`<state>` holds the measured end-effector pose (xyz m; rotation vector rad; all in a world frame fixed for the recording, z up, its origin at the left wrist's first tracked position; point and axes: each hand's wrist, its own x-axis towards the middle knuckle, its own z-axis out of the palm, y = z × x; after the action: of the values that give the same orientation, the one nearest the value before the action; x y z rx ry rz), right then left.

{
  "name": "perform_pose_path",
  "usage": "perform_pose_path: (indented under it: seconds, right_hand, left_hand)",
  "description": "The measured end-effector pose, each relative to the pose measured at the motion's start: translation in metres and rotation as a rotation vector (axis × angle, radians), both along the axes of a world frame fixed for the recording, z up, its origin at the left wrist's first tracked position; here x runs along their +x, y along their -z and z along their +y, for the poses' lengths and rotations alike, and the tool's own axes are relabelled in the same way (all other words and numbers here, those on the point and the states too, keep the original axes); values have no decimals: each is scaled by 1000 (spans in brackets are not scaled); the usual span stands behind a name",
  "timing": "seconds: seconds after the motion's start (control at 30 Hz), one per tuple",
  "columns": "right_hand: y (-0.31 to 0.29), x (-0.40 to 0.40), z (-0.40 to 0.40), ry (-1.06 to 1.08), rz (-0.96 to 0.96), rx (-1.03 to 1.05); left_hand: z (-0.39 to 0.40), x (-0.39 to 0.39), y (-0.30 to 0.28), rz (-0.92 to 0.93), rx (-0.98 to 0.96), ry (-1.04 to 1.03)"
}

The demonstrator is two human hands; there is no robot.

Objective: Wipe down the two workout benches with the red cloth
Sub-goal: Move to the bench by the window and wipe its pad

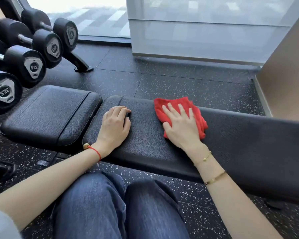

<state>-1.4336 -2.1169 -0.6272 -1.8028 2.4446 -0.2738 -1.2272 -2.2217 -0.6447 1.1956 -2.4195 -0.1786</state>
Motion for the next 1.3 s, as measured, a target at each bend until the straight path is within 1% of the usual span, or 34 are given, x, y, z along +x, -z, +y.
perform_pose_path:
  seconds: [0.1, 0.2, 0.27, 0.33, 0.43, 0.5, 0.6, 0.7, 0.8, 0.9, 0.97, 1.03, 1.1, 1.2, 1.3]
  right_hand:
    - [1, 19, 24, -121, -13, 8]
    - [2, 17, 57, -143, -23, 5]
    - [2, 1, 73, -85, -34, -14]
    - [1, -21, 81, 22, -37, -31]
    - [1, -40, 73, 191, -14, -48]
    - [2, -37, 61, 236, 3, -44]
    - [2, -25, 59, 195, 10, -30]
    - [0, -23, 78, 118, 12, -20]
    - [1, -29, 102, 91, -23, -32]
    - [4, -53, 118, 143, -25, -40]
    - [4, -74, 121, 236, -25, -46]
    - [3, -88, 116, 326, -34, -49]
    - [3, -90, 105, 365, -30, -50]
    - [2, -76, 101, 349, -21, -42]
    - [2, -62, 120, 243, -12, -51]
  left_hand:
    - [0, 0, 0, -4, 12, 2]
    - [0, 1, 0, 0, 15, 8]
    - [0, 1, 1, 2, 17, 14]
    - [0, 1, 1, -10, 14, 19]
    - [0, 0, -2, -40, 0, 26]
    - [3, -3, -5, -66, -5, 76]
    - [13, -21, -14, -67, 17, 176]
    - [33, -53, -22, -25, 43, 257]
    - [57, -85, -23, -24, 39, 296]
    - [79, -107, -18, -72, 24, 273]
    - [94, -116, -12, -59, 43, 228]
    - [108, -120, -5, -51, 73, 171]
    - [119, -120, 3, -76, 75, 129]
    - [124, -117, 10, -59, 68, 97]
    - [124, -117, 12, -13, 50, 90]
